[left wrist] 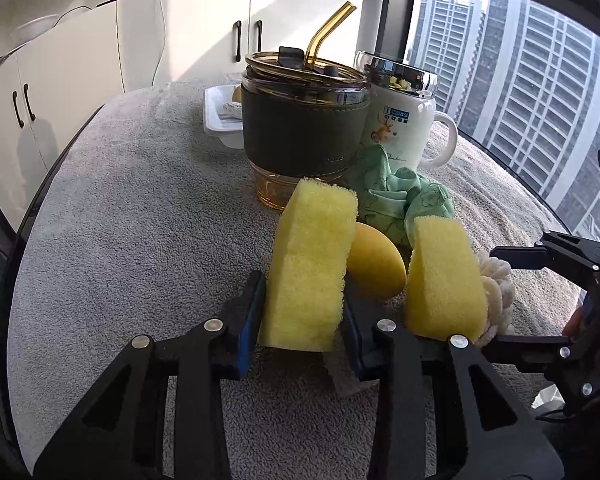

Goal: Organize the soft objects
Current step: 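Grasp a yellow rectangular sponge with the left tool while the right tool grasps the white loofah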

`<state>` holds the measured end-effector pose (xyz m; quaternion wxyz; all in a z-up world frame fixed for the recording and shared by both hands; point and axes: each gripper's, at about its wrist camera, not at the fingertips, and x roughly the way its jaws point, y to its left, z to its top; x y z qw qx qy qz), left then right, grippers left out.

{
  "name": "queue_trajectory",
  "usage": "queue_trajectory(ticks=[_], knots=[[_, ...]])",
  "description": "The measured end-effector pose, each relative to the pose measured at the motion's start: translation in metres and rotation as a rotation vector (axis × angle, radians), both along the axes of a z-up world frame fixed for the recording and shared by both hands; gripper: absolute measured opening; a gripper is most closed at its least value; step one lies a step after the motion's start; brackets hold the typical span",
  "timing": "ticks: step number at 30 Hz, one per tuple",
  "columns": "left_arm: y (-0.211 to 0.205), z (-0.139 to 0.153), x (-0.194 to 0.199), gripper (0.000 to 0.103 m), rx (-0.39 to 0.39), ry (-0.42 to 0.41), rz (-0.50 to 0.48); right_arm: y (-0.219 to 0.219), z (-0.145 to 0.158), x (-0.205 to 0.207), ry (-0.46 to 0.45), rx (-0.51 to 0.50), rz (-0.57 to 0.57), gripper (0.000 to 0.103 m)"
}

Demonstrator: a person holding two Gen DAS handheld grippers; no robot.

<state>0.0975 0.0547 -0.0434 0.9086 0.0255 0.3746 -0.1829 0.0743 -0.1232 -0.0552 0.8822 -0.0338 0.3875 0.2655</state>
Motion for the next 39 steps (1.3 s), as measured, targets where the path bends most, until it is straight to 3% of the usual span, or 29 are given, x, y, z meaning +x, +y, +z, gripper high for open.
queue_trajectory(ticks=[8,18,20,22,23,26,29,39], knots=[[0.008,0.002,-0.001,0.023,-0.040,-0.019,0.034,0.004,-0.001,0.002,-0.004,-0.001,-0.001,0.091],[0.018,0.007,-0.012,0.022,-0.057,-0.019,0.092,0.018,-0.007,0.005,-0.002,-0.024,0.010,0.090],[0.017,0.006,-0.013,0.022,-0.055,-0.015,0.090,0.021,-0.011,0.009,0.013,-0.019,0.020,0.084],[0.017,0.003,-0.014,0.022,-0.057,-0.009,0.085,0.024,-0.011,0.009,0.004,-0.007,0.034,0.068],[0.016,0.003,-0.014,0.022,-0.060,-0.007,0.083,0.024,-0.010,0.008,0.006,0.000,0.046,0.054],[0.016,0.001,-0.015,0.022,-0.066,-0.003,0.083,0.024,-0.010,0.007,0.018,0.011,0.062,0.033],[0.015,0.003,-0.016,0.022,-0.072,-0.004,0.084,0.019,-0.007,0.003,0.024,0.033,0.064,0.028],[0.020,0.016,-0.023,0.022,-0.073,-0.031,0.095,-0.008,0.022,-0.018,-0.028,0.067,0.046,0.027]])
